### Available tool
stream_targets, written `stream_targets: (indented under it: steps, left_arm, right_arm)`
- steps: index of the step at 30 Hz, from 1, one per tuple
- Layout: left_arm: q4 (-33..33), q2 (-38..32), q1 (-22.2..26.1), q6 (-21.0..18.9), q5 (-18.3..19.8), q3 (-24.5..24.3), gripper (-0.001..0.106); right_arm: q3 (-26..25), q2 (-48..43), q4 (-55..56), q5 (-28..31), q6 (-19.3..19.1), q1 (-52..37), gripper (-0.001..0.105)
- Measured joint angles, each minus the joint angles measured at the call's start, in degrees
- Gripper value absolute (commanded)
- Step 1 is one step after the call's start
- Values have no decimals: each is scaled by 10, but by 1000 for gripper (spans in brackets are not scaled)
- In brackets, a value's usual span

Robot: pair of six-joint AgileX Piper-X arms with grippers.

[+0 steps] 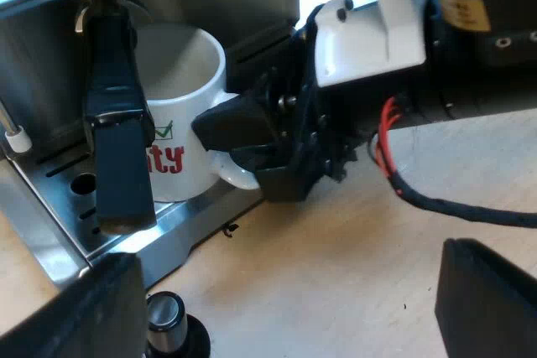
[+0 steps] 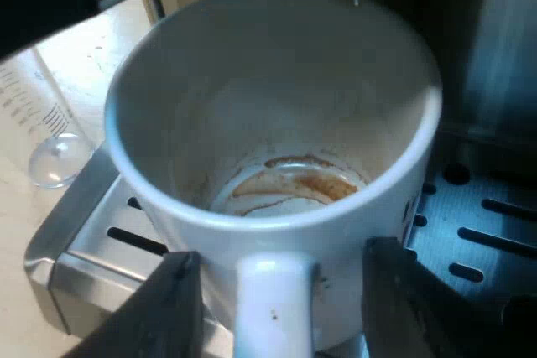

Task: Place mug into machine

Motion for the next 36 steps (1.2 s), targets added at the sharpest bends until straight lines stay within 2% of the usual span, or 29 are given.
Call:
stream_targets:
  steps: [5,14,23,36]
  left_arm:
    - [0,0,0,0,0,0,72]
    - [0,0,0,0,0,0,72]
    - [0,0,0,0,0,0,72]
    - [0,0,0,0,0,0,72]
  right_arm:
    - [-13,13,0,35,-1,0,44]
    - [-18,32,-30,52,-1,0,44]
    - [-19,41,-81,64,-1,0,44]
    - [-19,50,-98,64,-1,0,44]
